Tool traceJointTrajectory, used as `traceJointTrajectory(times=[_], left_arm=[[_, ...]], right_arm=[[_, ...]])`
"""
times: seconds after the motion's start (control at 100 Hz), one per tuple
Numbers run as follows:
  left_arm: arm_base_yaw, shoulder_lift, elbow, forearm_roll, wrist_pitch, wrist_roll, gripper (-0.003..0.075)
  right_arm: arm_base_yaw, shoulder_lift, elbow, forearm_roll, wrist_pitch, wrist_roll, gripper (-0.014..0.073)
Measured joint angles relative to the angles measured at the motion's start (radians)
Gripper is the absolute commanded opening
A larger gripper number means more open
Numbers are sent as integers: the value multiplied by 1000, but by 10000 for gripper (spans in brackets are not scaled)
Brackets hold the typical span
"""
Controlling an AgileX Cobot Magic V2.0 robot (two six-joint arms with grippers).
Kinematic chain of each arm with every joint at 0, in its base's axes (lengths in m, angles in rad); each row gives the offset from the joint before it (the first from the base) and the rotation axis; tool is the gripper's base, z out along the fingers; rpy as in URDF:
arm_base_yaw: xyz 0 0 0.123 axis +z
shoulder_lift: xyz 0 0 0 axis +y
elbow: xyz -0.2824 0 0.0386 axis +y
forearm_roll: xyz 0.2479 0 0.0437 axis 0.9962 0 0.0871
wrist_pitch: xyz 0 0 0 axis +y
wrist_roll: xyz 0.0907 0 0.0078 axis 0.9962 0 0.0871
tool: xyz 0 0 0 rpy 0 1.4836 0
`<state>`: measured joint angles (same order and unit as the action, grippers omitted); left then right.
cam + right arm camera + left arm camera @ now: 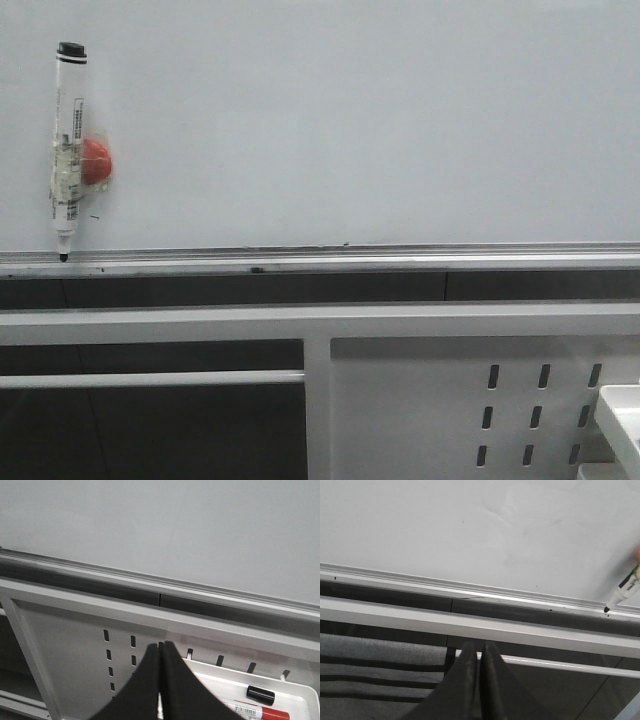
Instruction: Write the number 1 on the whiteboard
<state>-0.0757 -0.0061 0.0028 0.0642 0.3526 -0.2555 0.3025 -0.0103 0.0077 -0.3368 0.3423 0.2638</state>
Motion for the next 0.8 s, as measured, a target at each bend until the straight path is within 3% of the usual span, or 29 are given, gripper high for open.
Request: traceJointTrajectory(times=[0.8], left_arm=[[0,0,0,0,0,0,-20]], right_arm=[[0,0,0,-8,6,-2,-77]])
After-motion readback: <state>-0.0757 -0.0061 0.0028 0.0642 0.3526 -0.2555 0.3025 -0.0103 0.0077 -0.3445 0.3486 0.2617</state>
